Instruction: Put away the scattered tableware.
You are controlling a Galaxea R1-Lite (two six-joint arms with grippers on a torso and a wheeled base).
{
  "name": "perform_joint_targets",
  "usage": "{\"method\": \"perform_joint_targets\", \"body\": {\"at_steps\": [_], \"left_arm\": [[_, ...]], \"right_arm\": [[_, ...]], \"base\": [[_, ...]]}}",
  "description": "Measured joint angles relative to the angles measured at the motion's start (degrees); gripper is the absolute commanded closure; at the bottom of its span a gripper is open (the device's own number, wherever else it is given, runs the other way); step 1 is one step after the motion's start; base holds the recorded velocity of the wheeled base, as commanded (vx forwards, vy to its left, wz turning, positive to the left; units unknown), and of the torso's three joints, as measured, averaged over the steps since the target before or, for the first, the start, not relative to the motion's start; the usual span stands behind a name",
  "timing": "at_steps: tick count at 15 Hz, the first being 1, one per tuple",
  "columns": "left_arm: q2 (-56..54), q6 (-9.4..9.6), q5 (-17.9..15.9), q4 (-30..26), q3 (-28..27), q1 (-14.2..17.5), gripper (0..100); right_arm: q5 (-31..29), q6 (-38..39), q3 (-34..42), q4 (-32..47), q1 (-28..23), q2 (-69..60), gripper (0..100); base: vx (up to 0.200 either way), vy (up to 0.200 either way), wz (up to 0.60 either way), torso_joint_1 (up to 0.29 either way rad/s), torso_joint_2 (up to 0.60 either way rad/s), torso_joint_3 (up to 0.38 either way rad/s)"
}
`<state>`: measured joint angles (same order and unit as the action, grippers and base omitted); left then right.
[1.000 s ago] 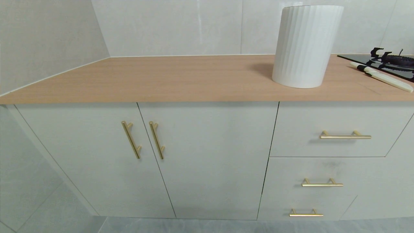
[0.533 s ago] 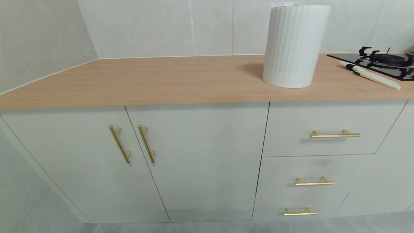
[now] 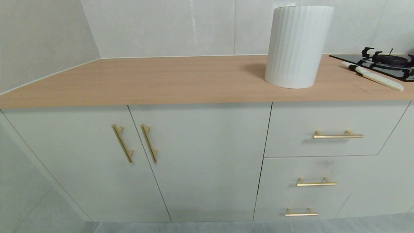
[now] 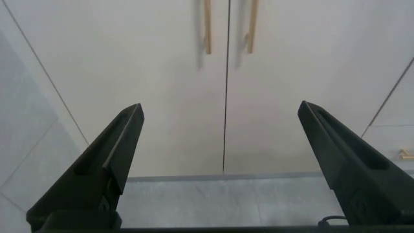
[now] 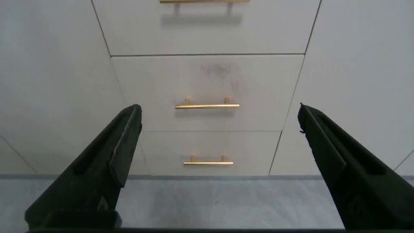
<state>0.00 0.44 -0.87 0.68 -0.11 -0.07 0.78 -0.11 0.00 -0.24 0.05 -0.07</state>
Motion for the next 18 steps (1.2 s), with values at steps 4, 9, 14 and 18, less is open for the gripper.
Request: {"method": "perform_joint_targets", "body": {"at_steps": [4,9,14,18], "left_arm": [[0.00,0.00,0.02,-0.04,0.01,0.00,0],[0.00,0.00,0.00,0.02,0.01,-0.02,0],[0.00,0.00,0.00,0.00,0.01,0.02,0],[0.00,0.00,0.02,0.02,0.01,-0.02,0]], "right_arm": [[-0.02,0.00,0.00,0.02,0.02,0.00,0],[0.00,0.00,0.00,0.02,0.00,0.00,0],[0.20,-0.02,0.00,0.00,0.05,0.00,0],[0.20,-0.05,0.00,0.00,0.02,0.00,0]], "base": [[0.000,-0.200,0.00,0.001,0.00,0.002],[0.000,-0.200,0.00,0.003,0.00,0.004],[0.000,-0.040,0.00,0.000,0.00,0.000],[0.000,0.000,0.00,0.000,0.00,0.000]]}}
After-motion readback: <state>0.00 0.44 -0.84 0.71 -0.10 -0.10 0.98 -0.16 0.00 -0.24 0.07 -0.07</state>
